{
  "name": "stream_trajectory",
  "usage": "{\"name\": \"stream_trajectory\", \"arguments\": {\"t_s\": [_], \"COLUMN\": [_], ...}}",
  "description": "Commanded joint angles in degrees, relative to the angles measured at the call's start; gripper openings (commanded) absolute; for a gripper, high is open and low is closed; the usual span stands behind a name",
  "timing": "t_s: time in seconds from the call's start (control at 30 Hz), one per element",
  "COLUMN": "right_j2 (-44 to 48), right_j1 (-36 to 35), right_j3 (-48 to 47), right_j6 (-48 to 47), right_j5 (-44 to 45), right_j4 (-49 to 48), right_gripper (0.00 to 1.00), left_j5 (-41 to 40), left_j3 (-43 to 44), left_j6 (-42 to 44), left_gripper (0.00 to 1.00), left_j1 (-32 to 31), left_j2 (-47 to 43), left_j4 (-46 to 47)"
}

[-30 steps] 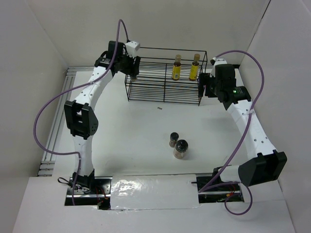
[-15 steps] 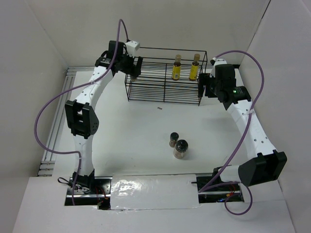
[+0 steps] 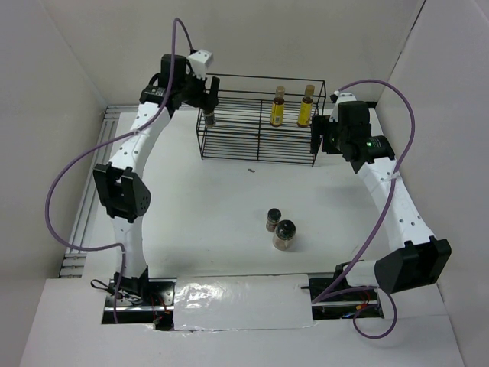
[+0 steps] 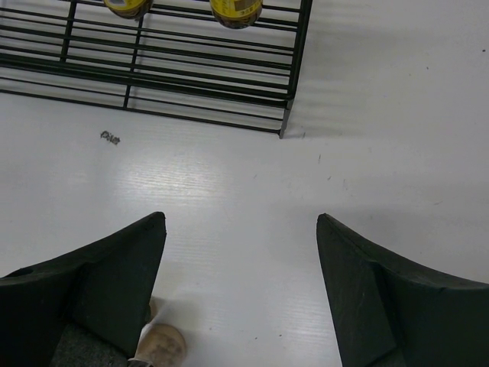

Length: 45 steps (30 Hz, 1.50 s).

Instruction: Organize the condiment bottles

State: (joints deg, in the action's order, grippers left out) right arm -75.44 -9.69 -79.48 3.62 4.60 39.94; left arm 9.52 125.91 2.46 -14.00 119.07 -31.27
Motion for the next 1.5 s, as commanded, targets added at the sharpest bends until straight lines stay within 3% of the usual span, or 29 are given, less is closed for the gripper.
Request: {"name": "stream_trajectory", "arguments": {"t_s": [0.0, 0.1, 0.2, 0.27, 0.37, 0.5, 0.6, 0.93, 1.47], "right_j2": [2.7, 3.7, 3.6, 4.2, 5.4, 7.1, 8.2, 11.8, 11.6], "right_j1": [0.5, 0.5, 0.5, 0.5, 0.5, 0.6, 0.6, 0.6, 0.7], "right_j3": [-1.0, -0.3, 0.4, 1.3, 2.8, 4.2, 4.9, 8.2, 7.9], "right_j6": [1.0, 1.6, 1.6, 1.7, 1.9, 1.8, 1.5, 1.1, -0.7], "right_j5": [-1.0, -1.3, -1.5, -2.0, -2.1, -1.4, -1.3, -0.1, 0.9], "right_j4": [0.0, -0.8, 0.0, 0.3, 0.2, 0.5, 0.8, 2.0, 2.7], "right_gripper": [0.86, 0.87, 0.83, 0.79, 0.79, 0.8, 0.81, 0.82, 0.84], "left_j5": [4.3, 10.5, 18.1, 23.4, 27.8, 32.9, 32.7, 35.8, 33.5], "left_j3": [2.1, 3.7, 0.3, -4.9, -15.0, -30.0, -38.4, -41.4, -38.2], "left_j6": [-1.9, -1.2, 5.3, 9.5, 14.7, 23.1, 27.4, 33.4, 33.9], "left_gripper": [0.99, 0.98, 0.7, 0.63, 0.65, 0.82, 0.88, 0.96, 0.9], "left_j1": [-0.7, -2.1, -6.5, -10.6, -16.4, -22.7, -25.8, -31.2, -33.3], "left_j2": [-8.6, -10.9, -14.4, -16.9, -20.0, -23.2, -23.5, -16.3, -8.0], "left_j4": [4.0, 2.4, 0.2, -2.7, -5.3, -4.3, -1.4, 4.1, 6.4]}}
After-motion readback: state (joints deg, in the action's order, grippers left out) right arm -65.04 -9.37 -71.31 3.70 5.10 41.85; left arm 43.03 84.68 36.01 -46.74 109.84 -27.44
